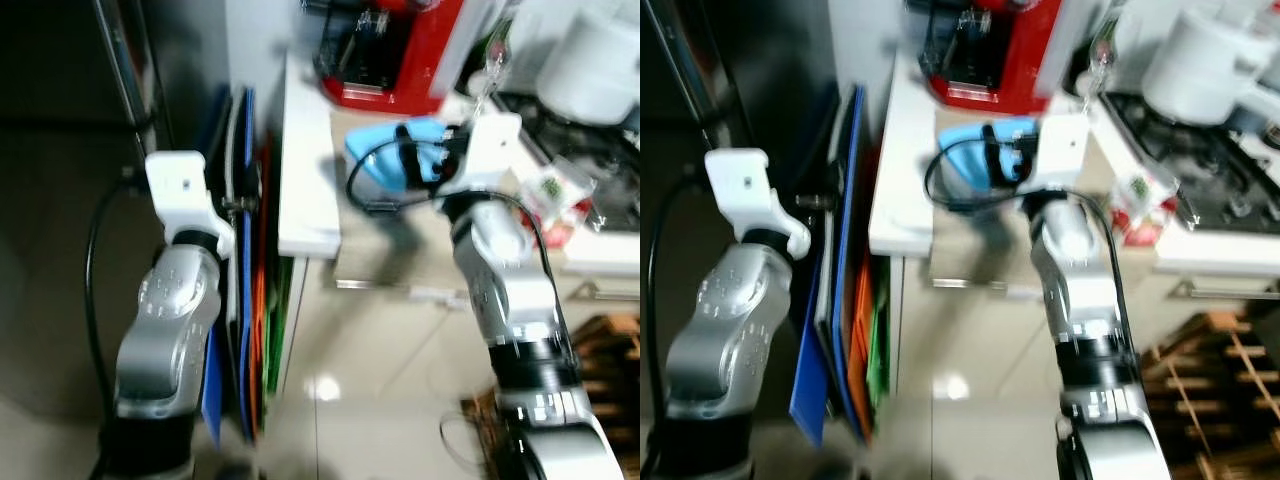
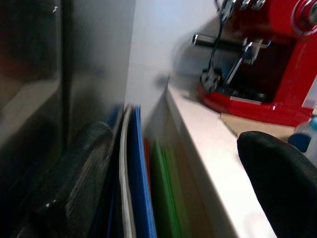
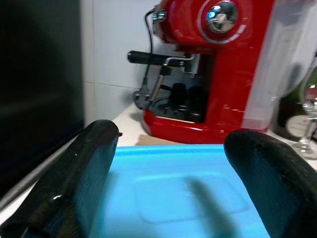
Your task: Restocking fridge
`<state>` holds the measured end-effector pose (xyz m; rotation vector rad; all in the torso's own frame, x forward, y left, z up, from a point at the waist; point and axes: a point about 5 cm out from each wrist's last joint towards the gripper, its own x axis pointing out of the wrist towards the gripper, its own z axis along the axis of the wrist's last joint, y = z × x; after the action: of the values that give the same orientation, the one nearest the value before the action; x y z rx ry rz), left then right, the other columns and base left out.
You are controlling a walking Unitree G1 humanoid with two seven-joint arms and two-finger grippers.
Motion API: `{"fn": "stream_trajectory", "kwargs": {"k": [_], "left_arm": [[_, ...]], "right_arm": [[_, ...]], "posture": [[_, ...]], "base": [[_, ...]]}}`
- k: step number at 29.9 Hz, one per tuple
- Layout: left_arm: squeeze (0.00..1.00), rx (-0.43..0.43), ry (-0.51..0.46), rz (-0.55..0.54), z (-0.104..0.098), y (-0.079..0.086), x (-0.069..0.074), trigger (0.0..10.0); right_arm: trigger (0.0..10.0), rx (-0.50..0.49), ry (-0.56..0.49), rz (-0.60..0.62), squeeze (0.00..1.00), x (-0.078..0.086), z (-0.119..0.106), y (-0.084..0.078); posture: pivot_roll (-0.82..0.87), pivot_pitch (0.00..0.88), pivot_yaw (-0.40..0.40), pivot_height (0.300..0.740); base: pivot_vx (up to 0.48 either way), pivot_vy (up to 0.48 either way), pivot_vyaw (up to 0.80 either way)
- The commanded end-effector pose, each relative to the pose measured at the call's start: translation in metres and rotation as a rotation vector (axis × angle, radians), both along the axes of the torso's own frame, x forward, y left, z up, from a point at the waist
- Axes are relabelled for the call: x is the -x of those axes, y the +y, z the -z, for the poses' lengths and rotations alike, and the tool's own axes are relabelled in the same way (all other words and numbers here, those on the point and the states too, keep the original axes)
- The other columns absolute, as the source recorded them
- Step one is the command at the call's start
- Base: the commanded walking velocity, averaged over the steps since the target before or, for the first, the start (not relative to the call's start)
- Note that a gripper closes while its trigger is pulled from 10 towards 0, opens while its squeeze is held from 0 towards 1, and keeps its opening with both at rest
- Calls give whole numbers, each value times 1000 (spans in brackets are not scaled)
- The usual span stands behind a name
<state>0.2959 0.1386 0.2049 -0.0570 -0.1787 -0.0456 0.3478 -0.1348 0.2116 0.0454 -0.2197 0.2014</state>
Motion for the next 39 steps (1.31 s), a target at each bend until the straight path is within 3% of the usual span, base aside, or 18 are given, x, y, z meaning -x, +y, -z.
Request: {"fn": "stream_trajectory", "kwargs": {"k": [1, 11, 20, 23, 24, 27, 35, 39], "left_arm": [[0, -18, -26, 35, -4, -9, -1, 10000], [0, -47, -76, 84, -11, -16, 1, 10000], [0, -24, -73, 53, -12, -13, -2, 10000], [0, -2, -65, 32, -11, -10, -2, 10000], [0, -5, -69, 34, -12, -10, -2, 10000], [0, -8, -73, 35, -12, -10, -2, 10000], [0, -12, -84, 38, -15, -10, 0, 10000], [0, -15, -83, 42, -15, -10, 0, 10000]], "right_arm": [[10000, 5, -17, 50, 0, 2, -4, -14], [10000, 8, -46, 79, 0, 6, -8, -17], [10000, -9, -47, 101, 0, 6, -7, -20], [10000, -75, -11, 87, 0, 3, -4, -19], [10000, -170, 39, 78, 0, -1, -3, -21], [10000, -237, 68, 72, 0, -6, -3, -22], [10000, -274, -3, 132, 0, -16, -27, -32], [10000, -302, 49, 157, 0, -20, -20, -40]], "posture": [[4, 21, -97, 740], [5, 23, -100, 740], [2, 26, -96, 740], [2, 26, -96, 740], [5, 29, -96, 740], [5, 29, -96, 740], [15, 35, -96, 740], [19, 38, -97, 740]], "base": [[0, 0, 0], [266, 0, 0], [466, 0, 0], [311, 0, 0], [0, 0, 0], [0, 0, 0], [0, 0, 0], [0, 0, 0]]}}
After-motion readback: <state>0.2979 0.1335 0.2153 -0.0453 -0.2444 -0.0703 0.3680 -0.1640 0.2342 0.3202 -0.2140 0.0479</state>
